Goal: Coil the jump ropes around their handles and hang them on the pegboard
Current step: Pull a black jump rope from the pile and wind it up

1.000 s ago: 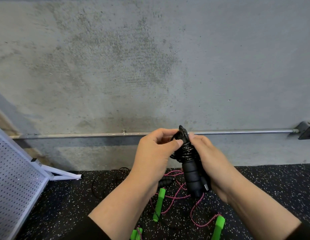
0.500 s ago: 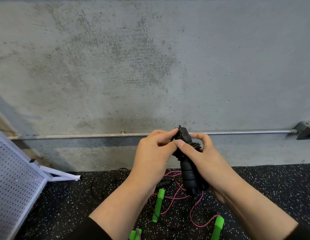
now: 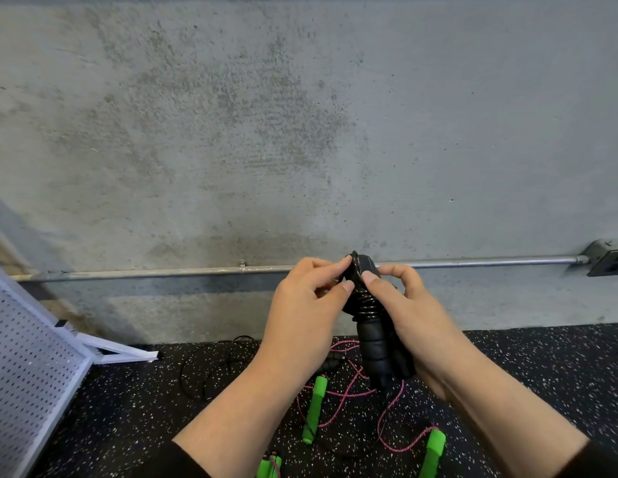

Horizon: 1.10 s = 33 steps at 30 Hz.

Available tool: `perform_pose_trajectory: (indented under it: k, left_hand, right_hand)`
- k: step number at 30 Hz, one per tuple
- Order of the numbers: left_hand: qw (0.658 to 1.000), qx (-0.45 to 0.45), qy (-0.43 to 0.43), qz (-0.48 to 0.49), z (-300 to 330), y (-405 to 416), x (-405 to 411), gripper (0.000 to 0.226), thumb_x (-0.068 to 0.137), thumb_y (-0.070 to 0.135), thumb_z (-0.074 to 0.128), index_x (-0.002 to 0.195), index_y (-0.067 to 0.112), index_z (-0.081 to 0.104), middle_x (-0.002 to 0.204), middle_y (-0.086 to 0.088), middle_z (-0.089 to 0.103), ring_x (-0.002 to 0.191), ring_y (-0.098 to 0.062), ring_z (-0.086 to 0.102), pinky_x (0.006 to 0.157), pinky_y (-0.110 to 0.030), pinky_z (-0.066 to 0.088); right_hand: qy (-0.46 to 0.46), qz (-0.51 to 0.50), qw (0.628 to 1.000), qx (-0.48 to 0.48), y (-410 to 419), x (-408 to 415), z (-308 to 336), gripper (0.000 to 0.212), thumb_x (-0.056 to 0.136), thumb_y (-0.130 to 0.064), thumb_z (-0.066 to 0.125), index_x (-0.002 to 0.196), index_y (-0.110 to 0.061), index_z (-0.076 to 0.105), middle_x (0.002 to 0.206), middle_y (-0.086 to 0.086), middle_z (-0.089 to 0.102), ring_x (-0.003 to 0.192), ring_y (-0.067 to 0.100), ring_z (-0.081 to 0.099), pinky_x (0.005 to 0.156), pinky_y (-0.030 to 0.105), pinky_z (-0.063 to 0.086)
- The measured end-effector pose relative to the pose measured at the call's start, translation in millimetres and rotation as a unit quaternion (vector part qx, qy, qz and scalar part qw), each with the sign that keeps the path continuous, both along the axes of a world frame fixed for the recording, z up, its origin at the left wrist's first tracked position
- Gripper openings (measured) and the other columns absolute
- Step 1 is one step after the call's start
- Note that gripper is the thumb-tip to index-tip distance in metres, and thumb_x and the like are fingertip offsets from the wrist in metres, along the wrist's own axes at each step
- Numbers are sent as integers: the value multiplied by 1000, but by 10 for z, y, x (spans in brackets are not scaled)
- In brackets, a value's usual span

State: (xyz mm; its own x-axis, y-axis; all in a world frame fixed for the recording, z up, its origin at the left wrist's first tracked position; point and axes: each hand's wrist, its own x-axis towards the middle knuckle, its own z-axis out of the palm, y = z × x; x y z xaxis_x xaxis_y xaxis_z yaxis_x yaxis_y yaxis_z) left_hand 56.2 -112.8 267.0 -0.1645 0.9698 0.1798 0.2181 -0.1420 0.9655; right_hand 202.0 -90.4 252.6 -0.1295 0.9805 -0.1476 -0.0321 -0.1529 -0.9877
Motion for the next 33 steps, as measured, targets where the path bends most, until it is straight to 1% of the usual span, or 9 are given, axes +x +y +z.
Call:
perform_pose_trajectory:
  k: [4, 8, 12, 17, 20, 23, 25, 28, 33]
  left_hand:
    - [999, -2, -39, 28, -12, -5, 36, 45, 89, 2, 73, 120, 35, 67, 87, 7, 63, 74, 4, 57, 71, -12, 48]
    - [998, 4, -45, 46, -42, -12, 36, 38, 86, 2, 76, 102, 35, 64, 79, 9, 63, 73, -1, 60, 68, -14, 49]
    - [999, 17, -33, 35, -33, -38, 42, 22, 88, 6, 75, 98, 25, 75, 84, 5, 70, 74, 1, 62, 68, -12, 48]
    - [996, 8, -85, 19, -55, -22, 62, 26, 90, 4, 73, 109, 21, 80, 101, 5, 73, 94, -3, 68, 82, -15, 51]
    - [995, -3, -95, 5, -37, -9, 76, 28, 91, 3, 72, 112, 18, 79, 102, 2, 69, 93, -1, 66, 83, -13, 49]
    - [995, -11, -96, -5, -21, 11, 80, 28, 91, 1, 70, 113, 17, 78, 102, 1, 66, 93, -2, 65, 85, -13, 48]
    - [996, -9, -91, 2, -4, 4, 76, 28, 92, 0, 68, 112, 16, 79, 104, 2, 68, 97, -4, 65, 86, -12, 48]
    - [995, -4, -97, 14, 11, -24, 64, 26, 94, 1, 63, 110, 16, 77, 103, 5, 72, 95, -1, 67, 81, -10, 49]
    - [992, -7, -118, 33, 17, -36, 46, 13, 90, 5, 71, 97, 13, 64, 88, -1, 67, 73, 1, 61, 68, -13, 50]
  right_hand:
    - [-50, -11, 998, 29, 25, 26, -15, 33, 85, -48, 73, 111, -37, 55, 76, -3, 75, 66, 11, 71, 58, 27, 51]
    - [-82, -4, 996, 42, 40, 30, 1, 36, 85, -45, 75, 111, -37, 52, 85, 3, 78, 72, 18, 75, 59, 30, 53]
    - [-120, -22, 990, 66, 44, 43, 28, 37, 84, -47, 75, 110, -38, 51, 83, 3, 76, 68, 16, 73, 61, 33, 54]
    - [-143, -23, 986, 77, 49, 62, -22, 32, 84, -55, 71, 106, -45, 49, 85, 1, 77, 71, 15, 73, 71, 38, 57]
    - [-141, -12, 987, 70, 60, 93, -14, 33, 83, -55, 69, 107, -46, 47, 87, -1, 77, 75, 14, 74, 76, 39, 58]
    - [-183, 14, 980, 79, 25, 99, 14, 43, 84, -50, 72, 114, -44, 43, 84, -6, 73, 69, -1, 68, 66, 14, 49]
    - [-195, 24, 977, 87, -19, 68, 29, 47, 87, -45, 72, 122, -41, 41, 87, -6, 71, 70, -4, 67, 57, 7, 42]
    - [-206, 19, 974, 95, -33, 46, 39, 52, 87, -44, 73, 127, -42, 40, 92, -6, 69, 74, -1, 67, 62, 12, 45]
    - [-234, 14, 966, 104, -26, -4, 33, 59, 81, -47, 77, 126, -42, 38, 95, -9, 68, 83, 7, 68, 69, 25, 47]
